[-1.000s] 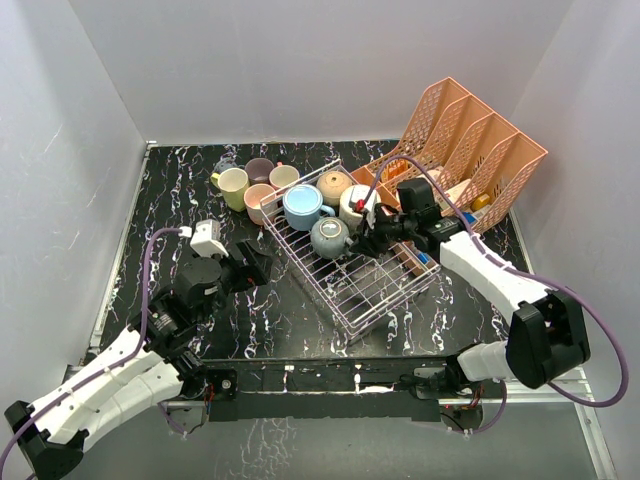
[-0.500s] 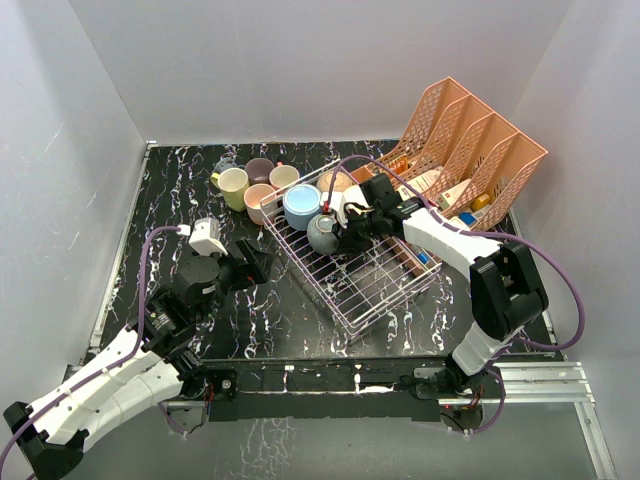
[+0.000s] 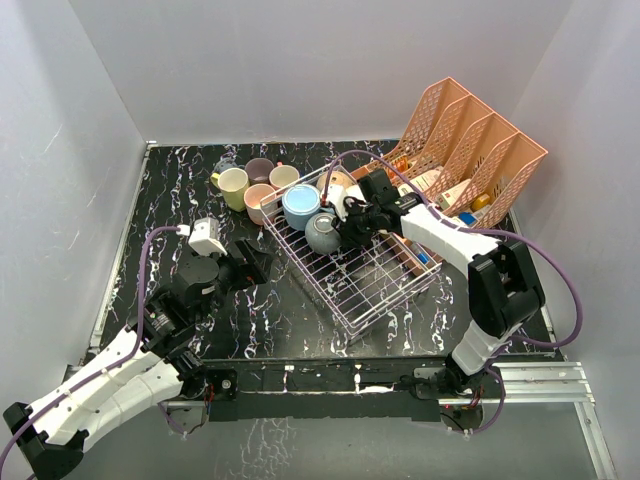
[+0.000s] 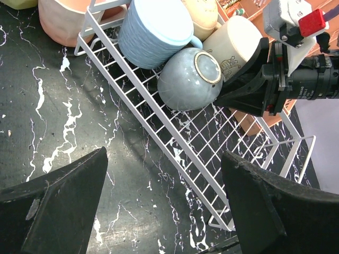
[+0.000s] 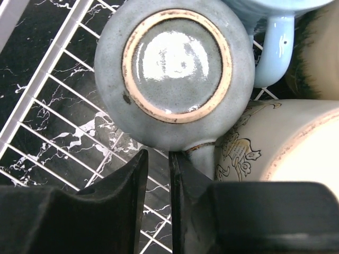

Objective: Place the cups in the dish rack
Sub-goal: Pick up the cup at the center of the board.

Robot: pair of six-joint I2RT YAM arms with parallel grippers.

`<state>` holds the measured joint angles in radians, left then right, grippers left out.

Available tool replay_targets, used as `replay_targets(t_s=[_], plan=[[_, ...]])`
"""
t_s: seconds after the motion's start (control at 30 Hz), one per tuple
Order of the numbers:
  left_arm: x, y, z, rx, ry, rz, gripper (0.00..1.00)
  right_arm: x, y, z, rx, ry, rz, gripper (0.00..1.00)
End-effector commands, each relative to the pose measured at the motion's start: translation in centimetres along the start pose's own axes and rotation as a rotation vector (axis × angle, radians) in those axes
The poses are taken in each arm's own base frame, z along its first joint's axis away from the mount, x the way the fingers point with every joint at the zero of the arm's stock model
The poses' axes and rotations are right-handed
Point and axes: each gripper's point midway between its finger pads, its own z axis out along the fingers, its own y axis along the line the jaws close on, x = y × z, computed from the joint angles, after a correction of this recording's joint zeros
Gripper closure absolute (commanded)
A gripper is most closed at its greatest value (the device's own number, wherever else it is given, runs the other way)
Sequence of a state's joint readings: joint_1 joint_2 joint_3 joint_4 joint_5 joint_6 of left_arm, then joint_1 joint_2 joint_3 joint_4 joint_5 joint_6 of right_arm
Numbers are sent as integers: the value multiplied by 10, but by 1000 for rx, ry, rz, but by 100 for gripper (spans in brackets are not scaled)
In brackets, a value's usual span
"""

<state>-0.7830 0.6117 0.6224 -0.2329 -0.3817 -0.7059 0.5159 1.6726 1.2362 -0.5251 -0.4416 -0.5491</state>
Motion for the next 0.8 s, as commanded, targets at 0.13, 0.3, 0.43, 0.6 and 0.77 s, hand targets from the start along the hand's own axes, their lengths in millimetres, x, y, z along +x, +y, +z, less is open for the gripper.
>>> replay_targets(t_s=[0.13, 0.3, 0.43, 0.6, 0.77], plan=[[-18, -4, 0, -16, -24, 116, 14, -56, 39, -53, -158, -234, -170, 66], [-33, -13, 11, -32, -27, 231, 15, -66, 61, -98, -294, -394, -203, 62], [-46, -19, 30, -50, -1, 313, 16, -69, 54, -133, -300, -511, -176, 59], [-71, -6, 71, 9, 107, 231, 17, -65, 46, -155, -253, -576, -150, 56], [-88, 14, 112, 56, 226, 142, 24, -56, 38, -167, -205, -617, -132, 54]])
